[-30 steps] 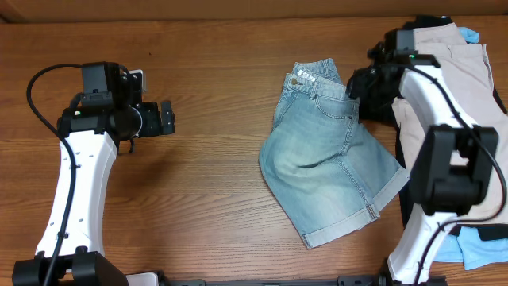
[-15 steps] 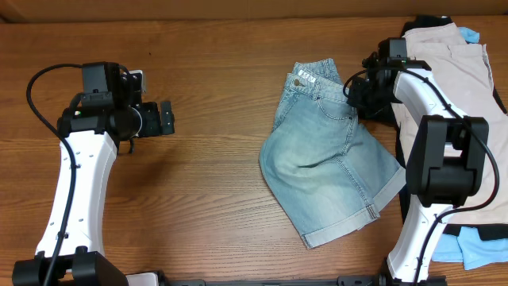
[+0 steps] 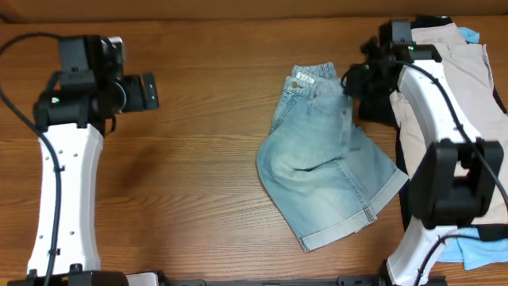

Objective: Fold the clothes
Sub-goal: 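Regrasp the shorts with the right gripper and spread them leftward flat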

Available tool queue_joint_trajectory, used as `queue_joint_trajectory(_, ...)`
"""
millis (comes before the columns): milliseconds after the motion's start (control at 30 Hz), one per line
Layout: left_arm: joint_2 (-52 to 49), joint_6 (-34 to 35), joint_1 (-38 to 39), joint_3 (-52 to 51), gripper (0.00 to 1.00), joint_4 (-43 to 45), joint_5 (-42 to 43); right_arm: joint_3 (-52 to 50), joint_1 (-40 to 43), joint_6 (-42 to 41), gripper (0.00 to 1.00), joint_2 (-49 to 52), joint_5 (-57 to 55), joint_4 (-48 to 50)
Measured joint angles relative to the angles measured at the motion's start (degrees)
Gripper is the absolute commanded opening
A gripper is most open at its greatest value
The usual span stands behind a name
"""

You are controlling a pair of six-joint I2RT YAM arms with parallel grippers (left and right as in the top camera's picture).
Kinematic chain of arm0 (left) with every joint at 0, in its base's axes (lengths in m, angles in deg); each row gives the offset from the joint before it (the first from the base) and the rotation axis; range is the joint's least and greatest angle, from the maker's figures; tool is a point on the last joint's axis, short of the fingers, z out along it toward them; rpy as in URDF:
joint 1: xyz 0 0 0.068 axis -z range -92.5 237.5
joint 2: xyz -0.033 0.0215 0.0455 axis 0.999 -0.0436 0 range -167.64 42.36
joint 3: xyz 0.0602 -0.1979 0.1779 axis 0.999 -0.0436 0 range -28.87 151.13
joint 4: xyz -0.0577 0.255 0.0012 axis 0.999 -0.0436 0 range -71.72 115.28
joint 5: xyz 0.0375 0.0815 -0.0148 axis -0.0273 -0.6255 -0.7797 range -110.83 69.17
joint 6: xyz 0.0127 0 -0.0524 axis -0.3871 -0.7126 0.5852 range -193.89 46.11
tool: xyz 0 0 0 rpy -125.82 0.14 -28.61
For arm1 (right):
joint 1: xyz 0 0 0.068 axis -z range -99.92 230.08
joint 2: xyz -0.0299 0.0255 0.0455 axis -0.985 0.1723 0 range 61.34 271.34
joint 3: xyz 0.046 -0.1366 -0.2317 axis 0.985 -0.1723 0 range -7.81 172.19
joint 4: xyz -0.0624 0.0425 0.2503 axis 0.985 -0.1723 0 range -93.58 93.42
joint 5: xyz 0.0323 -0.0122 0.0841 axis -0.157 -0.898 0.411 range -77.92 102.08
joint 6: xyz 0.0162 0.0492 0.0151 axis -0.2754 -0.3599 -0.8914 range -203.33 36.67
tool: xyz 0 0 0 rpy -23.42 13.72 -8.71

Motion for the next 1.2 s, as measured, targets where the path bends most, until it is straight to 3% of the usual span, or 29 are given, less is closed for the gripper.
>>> queue_joint_trajectory(300,0.0,-1.1,-1.0,8.1,1.00,-2.7,-3.8,1.9,-16.1,-7.6,0.04,-2.7,2.0,6.9)
queue_joint_trajectory(433,0.0,-1.1,-3.8,9.0,1.00,-1.7,-5.2,1.9,-27.1,-12.0,0.04,-2.1,1.1,12.9)
queue_joint_trajectory(467,0.0,-1.1,-4.8,9.0,1.00,-1.3,-5.4,1.9,-30.1,-13.1,0.07,-1.9,0.9,14.3)
queue_joint_trajectory(567,0.0,-1.1,-8.1,9.1,1.00,-0.1,-5.8,1.9,-39.0,-15.6,0.31,-1.6,0.7,17.9)
queue_joint_trajectory(667,0.0,-1.1,-10.9,9.1,1.00,0.3,-6.2,1.9,-46.9,-16.6,0.47,-1.5,0.5,19.9)
queue_joint_trajectory(767,0.0,-1.1,-12.1,9.1,1.00,0.2,-6.4,2.0,-52.2,-16.9,0.53,-1.5,1.0,17.7)
queue_joint_trajectory(1000,0.0,-1.1,-12.1,9.1,1.00,-1.0,-3.2,2.5,-50.2,-16.1,0.63,-2.7,0.5,4.1)
queue_joint_trajectory(1200,0.0,-3.4,-11.0,9.1,1.00,-4.4,4.3,3.7,-37.4,-16.1,0.75,-8.6,-3.8,-9.7)
